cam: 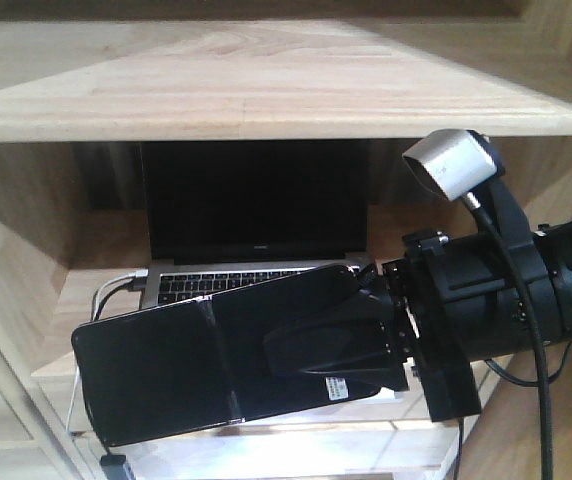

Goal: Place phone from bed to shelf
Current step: 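Approach the shelf and hold the phone above the laptop compartment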

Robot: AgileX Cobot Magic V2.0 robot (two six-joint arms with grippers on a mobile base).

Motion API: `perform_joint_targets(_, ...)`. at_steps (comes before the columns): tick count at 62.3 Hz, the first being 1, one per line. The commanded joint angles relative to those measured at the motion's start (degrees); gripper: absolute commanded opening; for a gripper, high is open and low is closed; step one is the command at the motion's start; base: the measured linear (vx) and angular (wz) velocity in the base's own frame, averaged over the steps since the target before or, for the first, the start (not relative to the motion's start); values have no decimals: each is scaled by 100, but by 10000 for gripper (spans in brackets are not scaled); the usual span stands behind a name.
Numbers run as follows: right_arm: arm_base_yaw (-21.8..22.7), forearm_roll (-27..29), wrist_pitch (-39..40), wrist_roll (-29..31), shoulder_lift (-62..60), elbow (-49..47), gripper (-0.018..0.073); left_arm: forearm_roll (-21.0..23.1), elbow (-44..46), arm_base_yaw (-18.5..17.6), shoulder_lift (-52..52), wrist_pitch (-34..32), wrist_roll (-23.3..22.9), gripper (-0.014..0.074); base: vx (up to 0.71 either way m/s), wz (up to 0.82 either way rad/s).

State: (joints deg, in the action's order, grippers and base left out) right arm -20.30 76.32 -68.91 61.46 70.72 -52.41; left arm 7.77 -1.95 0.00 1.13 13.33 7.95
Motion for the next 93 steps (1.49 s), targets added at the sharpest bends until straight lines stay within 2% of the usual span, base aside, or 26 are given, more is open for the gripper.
perform_joint_targets(1,12,544,-425,67,-156,-156,-1,52,-14,-23,34,-426,-22,1,8,0)
perform_joint_targets(93,12,544,-425,67,-156,-156,-1,52,-14,-23,34,-426,-22,1,3,0)
